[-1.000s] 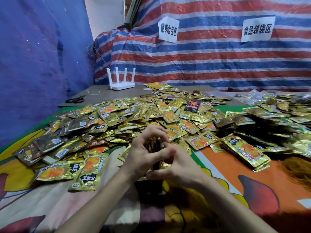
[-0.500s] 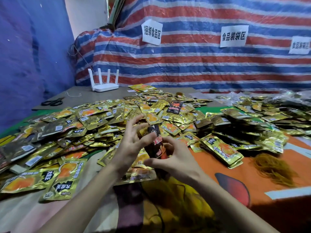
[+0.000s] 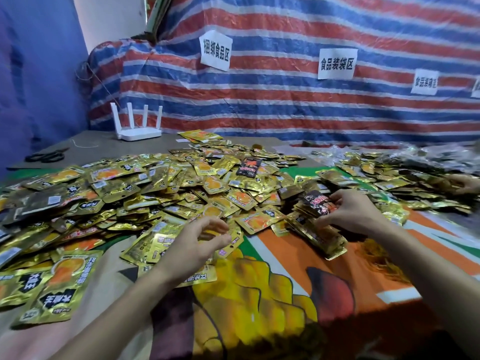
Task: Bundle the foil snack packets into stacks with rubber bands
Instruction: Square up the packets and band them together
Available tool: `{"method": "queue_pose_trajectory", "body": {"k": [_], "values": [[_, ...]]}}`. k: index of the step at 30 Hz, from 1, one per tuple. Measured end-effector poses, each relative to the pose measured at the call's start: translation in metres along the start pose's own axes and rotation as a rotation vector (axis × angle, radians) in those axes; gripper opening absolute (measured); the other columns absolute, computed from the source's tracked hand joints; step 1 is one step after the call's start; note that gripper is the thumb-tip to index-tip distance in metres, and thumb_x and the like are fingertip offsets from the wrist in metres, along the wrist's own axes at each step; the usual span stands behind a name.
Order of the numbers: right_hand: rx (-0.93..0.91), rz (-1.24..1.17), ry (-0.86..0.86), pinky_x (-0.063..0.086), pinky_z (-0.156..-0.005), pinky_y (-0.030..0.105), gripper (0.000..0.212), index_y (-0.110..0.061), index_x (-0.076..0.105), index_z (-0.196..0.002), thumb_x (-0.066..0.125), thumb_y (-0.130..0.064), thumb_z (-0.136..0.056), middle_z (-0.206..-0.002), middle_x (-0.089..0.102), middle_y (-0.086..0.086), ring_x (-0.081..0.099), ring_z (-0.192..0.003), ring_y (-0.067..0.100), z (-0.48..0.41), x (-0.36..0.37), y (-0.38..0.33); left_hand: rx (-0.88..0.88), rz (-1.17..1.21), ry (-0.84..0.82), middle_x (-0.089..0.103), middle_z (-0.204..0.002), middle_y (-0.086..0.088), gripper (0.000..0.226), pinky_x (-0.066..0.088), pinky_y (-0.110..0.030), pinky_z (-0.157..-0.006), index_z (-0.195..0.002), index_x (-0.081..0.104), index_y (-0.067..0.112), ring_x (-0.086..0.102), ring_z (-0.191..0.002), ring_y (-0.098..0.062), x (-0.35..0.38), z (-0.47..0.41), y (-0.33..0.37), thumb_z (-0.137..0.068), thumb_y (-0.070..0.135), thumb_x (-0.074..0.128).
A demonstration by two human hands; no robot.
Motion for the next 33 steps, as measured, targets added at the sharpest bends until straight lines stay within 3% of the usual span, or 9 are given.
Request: {"method": "queue_pose_trajectory", "body": {"k": [5,10,14,18,21,26,30,33], "values": [[-0.059,-0.017,0.013,0.059,-0.084,0.051,0.064,-0.004,0.070,-0.103,0.094,-0.045,-0.060,-0.104,0.073,0.016,0.068,-0.090,0.030,-0.025,-0.016,-0.013,-0.014,-0.021,-0.040,0.070,-0.101,0.000,0.005,0.057,-0.025,-0.069,-0.096,0.072,0.021,0.067,-0.092,-0.012,0.003,-0.003,-0.002,-0.091,0.020,0.072],[-0.154,0.063,0.095,0.056,-0.078,0.038,0.077,-0.015,0.056,-0.126,0.088,-0.053,-0.067,-0.103,0.065,0.005,0.062,-0.089,0.025,-0.049,-0.015,-0.054,0.063,-0.057,-0.053,0.070,-0.102,0.005,0.010,0.053,-0.020,-0.080,-0.102,0.071,0.025,0.064,-0.093,-0.003,0.026,-0.023,0.017,-0.093,0.024,0.069],[-0.034,0.283,0.120,0.044,-0.061,0.032,0.067,-0.010,0.046,-0.125,0.077,-0.047,-0.079,-0.088,0.059,0.003,0.056,-0.077,0.023,-0.066,0.008,-0.056,0.142,-0.007,-0.065,0.069,-0.103,0.001,0.014,0.051,-0.024,-0.084,-0.107,0.070,0.019,0.064,-0.096,-0.010,0.054,-0.046,0.044,-0.093,0.018,0.069],[0.067,0.354,0.234,0.043,-0.065,0.033,0.082,-0.008,0.032,-0.145,0.070,-0.051,-0.085,-0.100,0.065,0.010,0.063,-0.090,0.031,-0.080,0.010,-0.047,0.190,0.013,-0.081,0.068,-0.101,0.003,0.013,0.052,-0.026,-0.083,-0.106,0.069,0.021,0.063,-0.094,-0.010,0.070,-0.065,0.062,-0.094,0.017,0.068],[0.100,0.366,0.255,0.045,-0.066,0.034,0.076,-0.009,0.037,-0.144,0.067,-0.049,-0.087,-0.107,0.066,0.011,0.064,-0.096,0.031,-0.094,0.003,-0.050,0.200,0.015,-0.080,0.068,-0.100,0.002,0.013,0.052,-0.027,-0.081,-0.107,0.070,0.017,0.063,-0.093,-0.012,0.073,-0.074,0.068,-0.094,0.017,0.068],[0.188,0.457,0.139,0.042,-0.067,0.034,0.050,-0.008,0.057,-0.123,0.066,-0.043,-0.089,-0.107,0.064,0.009,0.060,-0.094,0.029,-0.107,0.018,-0.054,0.188,0.002,-0.064,0.069,-0.097,0.005,0.007,0.054,-0.032,-0.083,-0.100,0.071,0.018,0.064,-0.091,-0.010,0.068,-0.079,0.065,-0.094,0.018,0.068],[0.211,0.451,0.092,0.043,-0.076,0.037,0.065,-0.006,0.055,-0.127,0.075,-0.048,-0.082,-0.120,0.061,0.015,0.057,-0.109,0.033,-0.107,0.029,-0.053,0.166,-0.027,-0.057,0.069,-0.097,0.003,0.007,0.052,-0.023,-0.077,-0.099,0.071,0.019,0.063,-0.089,-0.007,0.057,-0.078,0.055,-0.094,0.017,0.068],[0.178,0.466,0.127,0.043,-0.088,0.041,0.072,-0.005,0.052,-0.131,0.076,-0.051,-0.081,-0.129,0.052,0.020,0.050,-0.118,0.034,-0.102,0.025,-0.057,0.135,-0.064,-0.016,0.070,-0.100,0.003,0.008,0.053,-0.026,-0.080,-0.100,0.072,0.019,0.065,-0.093,-0.011,0.040,-0.077,0.045,-0.093,0.018,0.068]]}}
Point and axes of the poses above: each hand's wrist, its own z-axis away from the middle knuckle, its own x-axis out of the palm, y = z × x, the point moved 9 cm from there along -z, towards the middle knuckle
